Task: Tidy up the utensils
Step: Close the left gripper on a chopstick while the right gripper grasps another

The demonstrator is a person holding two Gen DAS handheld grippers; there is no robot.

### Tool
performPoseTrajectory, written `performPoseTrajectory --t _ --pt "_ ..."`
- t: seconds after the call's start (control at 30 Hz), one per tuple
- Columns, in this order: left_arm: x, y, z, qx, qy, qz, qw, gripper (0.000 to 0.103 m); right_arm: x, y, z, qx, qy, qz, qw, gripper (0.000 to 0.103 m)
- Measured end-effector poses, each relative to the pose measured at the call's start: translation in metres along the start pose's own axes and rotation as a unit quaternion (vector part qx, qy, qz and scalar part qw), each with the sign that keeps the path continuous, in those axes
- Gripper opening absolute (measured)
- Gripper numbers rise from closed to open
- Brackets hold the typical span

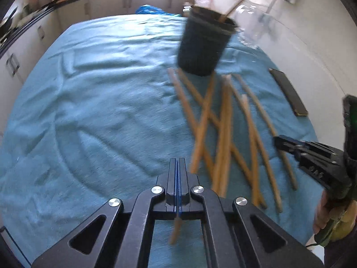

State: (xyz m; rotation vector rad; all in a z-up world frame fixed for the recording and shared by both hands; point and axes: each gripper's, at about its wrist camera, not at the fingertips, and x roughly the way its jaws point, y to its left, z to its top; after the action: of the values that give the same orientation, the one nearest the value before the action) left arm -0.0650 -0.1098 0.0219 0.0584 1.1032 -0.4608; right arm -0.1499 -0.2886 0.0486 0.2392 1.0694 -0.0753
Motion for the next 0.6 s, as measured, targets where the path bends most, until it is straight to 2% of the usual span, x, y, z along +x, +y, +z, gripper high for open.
performPoseTrajectory --t 0.13,0.27,0.3,0.37,0.4,0.53,0.6 --pt "-0.007 0.017 -0.012 -0.013 0.004 0.002 0.9999 0.000 -0.010 -0.020 -0.012 0.028 -0.001 -0.007 1.000 0.008" --pt "-0.026 0.015 -0.013 0.013 -0.020 -0.033 0.9992 0.002 -0.022 -0.037 -0.027 0.035 0.001 -0.021 0.999 0.008" --pt "-0.028 0.011 -0.012 0.025 -0.023 -0.043 0.9985 0.005 -0.024 -0.041 -0.029 0.037 0.002 -0.019 0.999 0.008" --pt "-0.028 0.003 -0.009 0.040 -0.028 -0.054 0.9973 0.034 -0.027 -0.045 -0.032 0.041 0.001 -0.013 0.999 0.008" --pt "-0.028 -0.002 -0.008 0.047 -0.032 -0.057 0.9967 0.039 -0.028 -0.046 -0.033 0.042 0.001 -0.011 0.999 0.008" --pt "-0.011 -0.021 -0.007 0.081 -0.011 -0.058 0.9949 0.039 -0.027 -0.043 -0.032 0.034 -0.002 -0.020 0.999 0.008" --pt "-0.003 -0.024 -0.008 0.084 0.002 -0.053 0.9950 0.021 -0.026 -0.040 -0.032 0.030 -0.003 -0.023 0.999 0.008"
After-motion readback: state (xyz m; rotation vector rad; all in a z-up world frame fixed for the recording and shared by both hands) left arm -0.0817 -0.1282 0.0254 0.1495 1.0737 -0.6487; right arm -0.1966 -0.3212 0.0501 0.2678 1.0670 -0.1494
